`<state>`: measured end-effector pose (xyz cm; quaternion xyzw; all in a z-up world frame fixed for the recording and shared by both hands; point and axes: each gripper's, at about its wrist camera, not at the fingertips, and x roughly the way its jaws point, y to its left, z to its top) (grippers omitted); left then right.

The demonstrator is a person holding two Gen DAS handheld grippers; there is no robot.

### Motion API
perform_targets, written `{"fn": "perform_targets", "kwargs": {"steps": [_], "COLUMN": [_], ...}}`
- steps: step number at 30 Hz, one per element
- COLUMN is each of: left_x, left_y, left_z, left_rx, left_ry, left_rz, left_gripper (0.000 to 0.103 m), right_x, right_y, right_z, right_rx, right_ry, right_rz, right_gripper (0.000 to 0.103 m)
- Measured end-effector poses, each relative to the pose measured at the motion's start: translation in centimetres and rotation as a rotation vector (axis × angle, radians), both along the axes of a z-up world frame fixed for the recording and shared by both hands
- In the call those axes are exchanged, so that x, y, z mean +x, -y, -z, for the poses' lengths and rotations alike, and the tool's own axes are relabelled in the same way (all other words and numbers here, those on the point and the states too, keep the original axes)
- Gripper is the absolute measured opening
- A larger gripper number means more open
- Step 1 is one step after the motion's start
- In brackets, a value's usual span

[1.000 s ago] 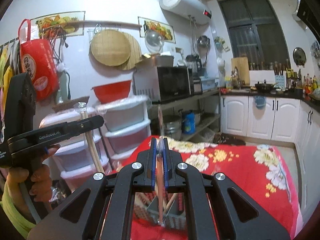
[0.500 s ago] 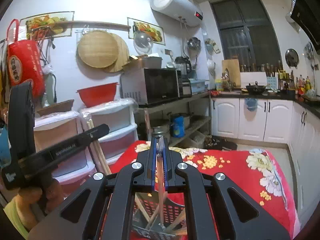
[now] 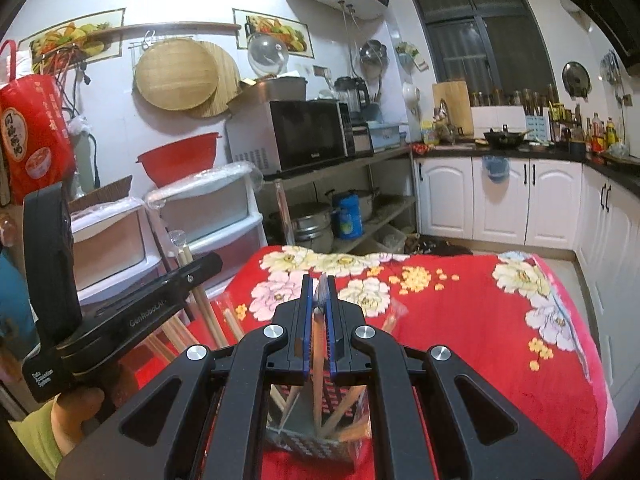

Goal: Organize utensils
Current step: 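Lower the chopsticks into the caddy with both tools, then open both tools to release the chopsticks and pull back from the caddy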

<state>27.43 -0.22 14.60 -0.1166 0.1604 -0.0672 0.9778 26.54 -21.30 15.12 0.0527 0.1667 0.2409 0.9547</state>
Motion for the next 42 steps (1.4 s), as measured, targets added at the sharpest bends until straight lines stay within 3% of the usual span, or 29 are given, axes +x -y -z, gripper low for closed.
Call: {"fn": "perform_targets", "kwargs": {"steps": [12, 17, 20, 25, 42], "left_x": [-0.4, -0.9, -1.4, -2.4, -7.2], "left_y": [0.1, 0.0, 0.2, 0.3, -1.1], "left_z": [1.5, 1.5, 1.4, 1.2, 2.8], "left_rx": [0.013, 0.011, 0.010, 0.016, 0.005], "left_ry": [-0.033, -0.054, -0.065, -0.077, -0.137], "left_rz": [0.023, 0.033, 0.050, 0.061, 0.063], "left_gripper": [0.005, 0.021, 0.028, 0.037, 0.075], "right_x": [-0.5, -0.5, -0.7, -1.4, -5.2], "right_y": [0.6, 1.0, 1.3, 1.7, 2.4], "right_z": [1.3, 1.5, 1.6, 1.4, 2.1], "right_rx": [-0.001, 0.001, 0.003, -0.004, -0.049], "right_ry": [-0.048, -0.066, -0.074, -0.072, -0.061], "right_rz": [0.011, 0.021, 0.028, 0.037, 0.053], "right_gripper": [0.006, 0.008, 0.023, 0.025, 0.049]}}
